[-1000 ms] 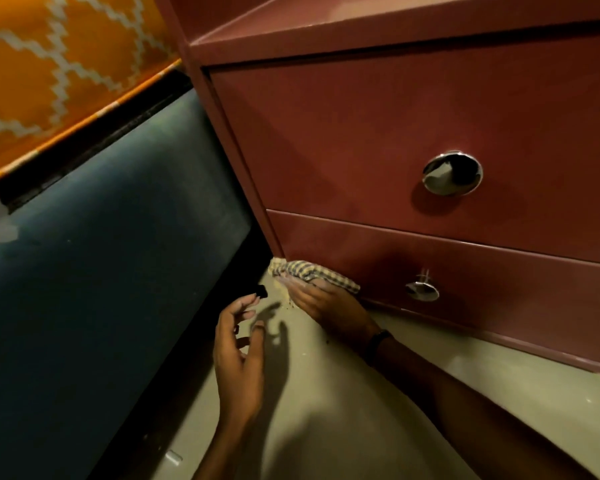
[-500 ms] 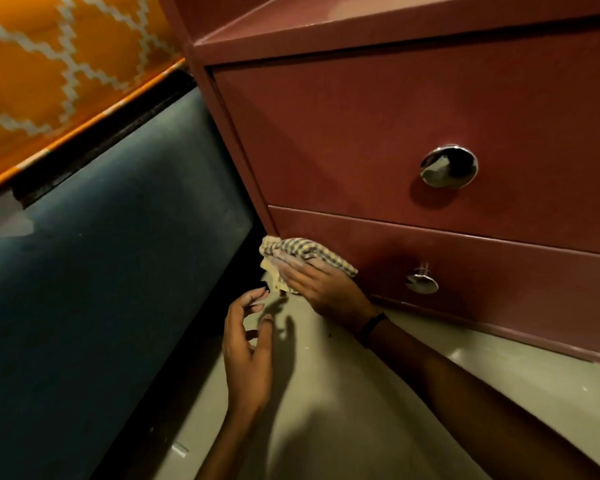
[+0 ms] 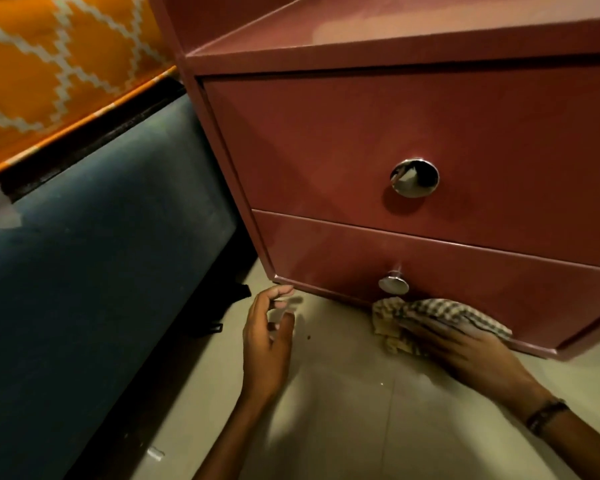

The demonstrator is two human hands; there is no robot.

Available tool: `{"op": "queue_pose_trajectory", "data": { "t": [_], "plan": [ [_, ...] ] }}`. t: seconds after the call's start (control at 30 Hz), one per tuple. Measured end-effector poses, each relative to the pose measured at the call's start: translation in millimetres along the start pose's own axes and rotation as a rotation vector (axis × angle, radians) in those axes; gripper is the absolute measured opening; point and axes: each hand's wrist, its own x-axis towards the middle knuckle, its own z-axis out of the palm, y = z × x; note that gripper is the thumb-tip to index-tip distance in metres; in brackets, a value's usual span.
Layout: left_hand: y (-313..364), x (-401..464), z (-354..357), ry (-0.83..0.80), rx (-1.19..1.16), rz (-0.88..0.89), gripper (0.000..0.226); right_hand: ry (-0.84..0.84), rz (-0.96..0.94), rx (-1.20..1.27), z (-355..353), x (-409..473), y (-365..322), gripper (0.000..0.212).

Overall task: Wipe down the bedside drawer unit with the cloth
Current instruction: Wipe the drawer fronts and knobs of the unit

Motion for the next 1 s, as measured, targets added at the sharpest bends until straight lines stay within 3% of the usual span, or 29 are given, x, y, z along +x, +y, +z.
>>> {"op": "queue_pose_trajectory", "data": {
  "t": [0.3, 0.5, 0.63, 0.73, 0.87, 1.0],
  "plan": [
    [15, 1, 45, -0.132, -0.008, 0.085, 0.032, 0.127, -0.147, -0.133, -9, 61, -11, 0.07],
    [35, 1, 69, -0.215, -0.016, 0.169, 0.032, 0.036, -0.038, -0.065, -31, 6, 11, 0.053],
    [36, -1, 78, -0.232, -0.03, 0.162, 0.038, 0.129, 0.17, -0.01, -67, -6, 35, 0.047],
    [39, 1, 82, -0.201, -0.053, 0.145, 0.034, 0.17, 0.225, -0.042, -93, 21, 46, 0.049],
    [40, 7, 84, -0.175, -0.054, 0.151, 0.029, 0.173, 0.174, -0.039, -104, 66, 48, 0.053],
    [34, 6, 83, -0.14, -0.059, 0.051, 0.024, 0.189, 0.067, 0.012, -108, 111, 43, 0.049]
  ]
}}
